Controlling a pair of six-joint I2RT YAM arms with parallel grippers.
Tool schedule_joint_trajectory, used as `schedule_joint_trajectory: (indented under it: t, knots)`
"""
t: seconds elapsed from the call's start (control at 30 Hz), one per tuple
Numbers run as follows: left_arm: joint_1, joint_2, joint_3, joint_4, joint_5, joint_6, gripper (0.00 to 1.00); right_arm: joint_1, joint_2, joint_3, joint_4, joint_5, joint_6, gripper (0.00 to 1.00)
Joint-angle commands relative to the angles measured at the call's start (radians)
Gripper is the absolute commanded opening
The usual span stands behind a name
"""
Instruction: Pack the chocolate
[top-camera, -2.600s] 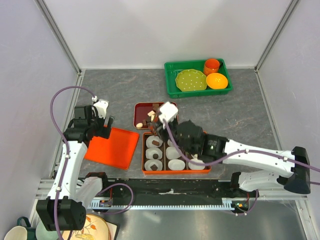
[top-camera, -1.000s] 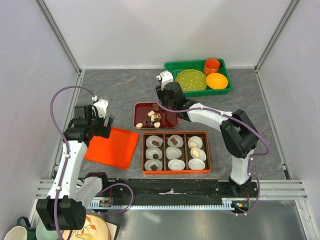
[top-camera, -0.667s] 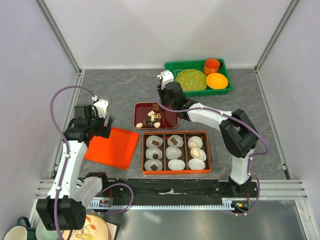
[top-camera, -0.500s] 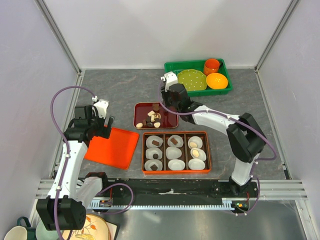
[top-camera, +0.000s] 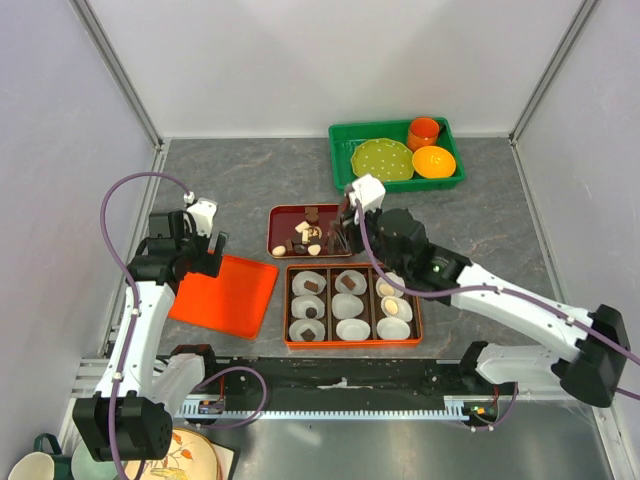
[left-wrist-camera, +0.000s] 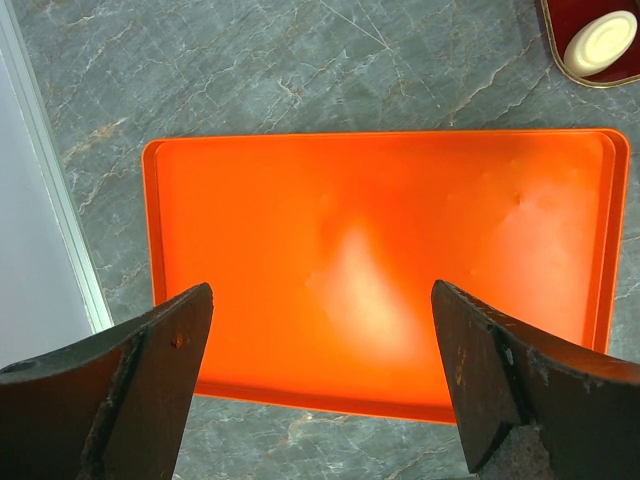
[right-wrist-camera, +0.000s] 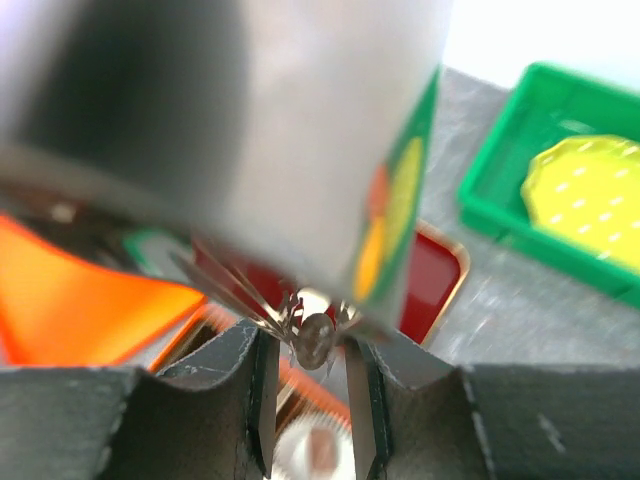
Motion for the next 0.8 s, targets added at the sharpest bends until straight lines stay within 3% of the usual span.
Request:
schedule_joint_trajectory:
  t: [0.0,0.23,0.53,0.77]
  knots:
    - [0.006,-0.015,0.006,0.017,0.001,0.025,0.96,0.084,-0.096,-0.070,-0.151,0.052,0.056,0.19]
    - [0.004,-0.019,0.009,0.014,-0.001,0.022,0.96,0.179,-0.199,-0.134,-0.257,0.074,0.120,0.18]
    - [0.004,-0.019,0.023,0.002,0.001,0.019,0.96,0.194,-0.184,-0.174,-0.226,0.068,0.139,0.18]
    - [0.004,-0.015,0.024,0.002,-0.001,0.020,0.96,0.199,-0.178,-0.206,-0.189,0.049,0.151,0.25]
